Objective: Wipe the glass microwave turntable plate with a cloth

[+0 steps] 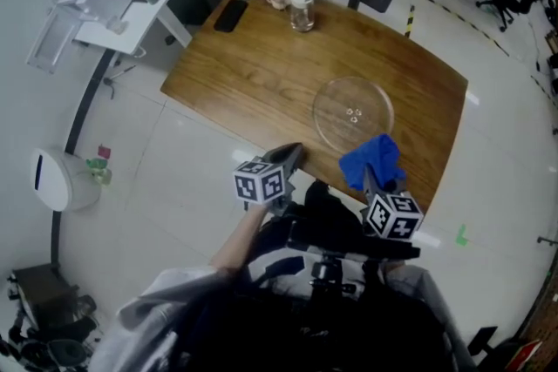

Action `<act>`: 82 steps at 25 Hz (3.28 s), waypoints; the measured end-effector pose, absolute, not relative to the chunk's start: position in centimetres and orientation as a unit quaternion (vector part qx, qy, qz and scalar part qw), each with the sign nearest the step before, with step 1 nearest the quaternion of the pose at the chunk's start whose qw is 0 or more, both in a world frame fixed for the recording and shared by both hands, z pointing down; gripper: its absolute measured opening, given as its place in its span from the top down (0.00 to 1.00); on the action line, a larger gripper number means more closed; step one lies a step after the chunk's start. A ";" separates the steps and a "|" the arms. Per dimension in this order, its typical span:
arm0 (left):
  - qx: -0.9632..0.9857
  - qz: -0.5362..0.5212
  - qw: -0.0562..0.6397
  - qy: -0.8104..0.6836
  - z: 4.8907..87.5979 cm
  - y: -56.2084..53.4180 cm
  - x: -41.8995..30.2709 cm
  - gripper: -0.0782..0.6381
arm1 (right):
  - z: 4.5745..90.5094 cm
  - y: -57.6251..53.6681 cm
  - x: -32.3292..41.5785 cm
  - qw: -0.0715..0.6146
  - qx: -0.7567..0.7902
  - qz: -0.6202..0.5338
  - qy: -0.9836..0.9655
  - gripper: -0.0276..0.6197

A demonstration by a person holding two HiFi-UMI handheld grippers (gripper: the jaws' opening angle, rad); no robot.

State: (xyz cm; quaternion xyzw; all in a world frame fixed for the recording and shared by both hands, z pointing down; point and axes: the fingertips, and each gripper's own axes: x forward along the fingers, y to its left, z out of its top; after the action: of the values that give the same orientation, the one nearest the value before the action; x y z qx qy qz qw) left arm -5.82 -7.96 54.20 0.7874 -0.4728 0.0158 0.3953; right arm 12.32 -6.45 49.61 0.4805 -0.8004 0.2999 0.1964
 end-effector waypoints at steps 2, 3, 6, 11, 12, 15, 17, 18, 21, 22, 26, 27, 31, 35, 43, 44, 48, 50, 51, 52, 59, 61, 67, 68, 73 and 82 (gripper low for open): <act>0.785 0.022 0.401 -0.471 54.8 -9.3 -5.6 0.87 | 49.0 -8.3 12.2 0.190 0.476 0.294 -0.806 0.83; 0.785 0.027 0.404 -0.469 55.1 -10.0 -5.3 0.85 | 48.9 -9.2 12.2 0.187 0.474 0.292 -0.809 0.83; 0.784 0.055 0.412 -0.461 56.5 -11.8 -4.0 0.79 | 48.5 -11.5 12.6 0.183 0.472 0.288 -0.813 0.83; 0.778 0.096 0.427 -0.451 59.2 -13.8 -2.4 0.79 | 48.9 -13.4 12.5 0.182 0.459 0.297 -0.817 0.83; 0.775 0.105 0.431 -0.451 59.6 -14.0 -2.4 0.78 | 49.0 -13.6 12.4 0.181 0.456 0.299 -0.819 0.83; 0.765 0.122 0.439 -0.456 60.4 -14.6 -2.2 0.78 | 49.3 -14.3 12.7 0.175 0.450 0.307 -0.820 0.83; 0.754 0.121 0.451 -0.461 60.6 -15.2 -2.2 0.78 | 49.4 -15.2 13.2 0.173 0.451 0.307 -0.820 0.83; 0.749 0.120 0.458 -0.464 60.7 -15.4 -2.2 0.78 | 49.4 -15.9 13.3 0.171 0.452 0.305 -0.821 0.83; 0.736 0.115 0.470 -0.474 60.9 -15.6 -2.6 0.79 | 49.4 -18.4 13.0 0.163 0.451 0.296 -0.826 0.83; 0.733 0.114 0.473 -0.475 60.9 -15.6 -2.6 0.79 | 49.4 -19.4 12.7 0.160 0.451 0.291 -0.829 0.83; 0.727 0.114 0.477 -0.481 60.9 -15.8 -3.0 0.81 | 49.0 -23.8 10.4 0.155 0.442 0.264 -0.843 0.83; 0.725 0.115 0.478 -0.483 60.9 -15.9 -3.1 0.85 | 49.0 -24.8 9.6 0.157 0.439 0.257 -0.846 0.83; 0.722 0.115 0.482 -0.482 60.6 -15.9 -2.8 0.88 | 50.1 -27.6 6.2 0.172 0.417 0.253 -0.856 0.83; 0.724 0.112 0.487 -0.475 60.6 -16.2 -2.6 0.90 | 52.5 -29.0 4.0 0.200 0.417 0.250 -0.850 0.83; 0.714 0.124 0.524 -0.448 61.3 -16.2 -3.2 0.90 | 54.4 -30.1 9.0 0.224 0.492 0.275 -0.795 0.83; 0.714 0.127 0.526 -0.443 61.3 -16.2 -3.2 0.90 | 54.3 -30.2 10.4 0.226 0.505 0.275 -0.786 0.83; 0.715 0.127 0.532 -0.435 61.5 -16.2 -3.1 0.90 | 54.6 -29.6 15.9 0.256 0.547 0.262 -0.753 0.83; 0.715 0.127 0.534 -0.434 61.6 -16.2 -3.3 0.90 | 54.8 -29.2 18.0 0.268 0.560 0.257 -0.740 0.83; 0.715 0.128 0.534 -0.433 61.7 -16.1 -3.4 0.90 | 55.0 -28.9 18.8 0.273 0.565 0.255 -0.736 0.83; 0.716 0.128 0.533 -0.432 61.8 -16.1 -3.3 0.90 | 55.2 -28.7 19.5 0.279 0.568 0.253 -0.732 0.83; 0.718 0.138 0.526 -0.434 61.6 -16.0 -3.2 0.90 | 51.7 -27.2 16.1 0.239 0.557 0.251 -0.755 0.83; 0.719 0.139 0.522 -0.437 61.5 -16.0 -3.2 0.90 | 50.7 -26.5 12.5 0.225 0.527 0.251 -0.780 0.83; 0.722 0.142 0.516 -0.439 61.5 -15.9 -3.0 0.90 | 52.7 -23.5 1.7 0.269 0.420 0.233 -0.835 0.83; 0.723 0.142 0.515 -0.438 61.5 -15.8 -2.9 0.90 | 53.3 -23.0 0.8 0.279 0.412 0.227 -0.837 0.83; 0.729 0.144 0.508 -0.436 61.3 -15.7 -2.3 0.90 | 55.0 -23.1 1.3 0.318 0.424 0.191 -0.826 0.83; 0.757 0.170 0.466 -0.425 61.4 -15.2 -2.5 0.90 | 56.9 -24.3 12.8 0.351 0.519 0.213 -0.750 0.83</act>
State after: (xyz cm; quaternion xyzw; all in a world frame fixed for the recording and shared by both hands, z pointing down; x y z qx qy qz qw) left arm -2.45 -15.17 61.40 0.7574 -0.4250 0.1700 0.4656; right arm 12.80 -24.32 56.94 0.5191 -0.7497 0.2127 0.3511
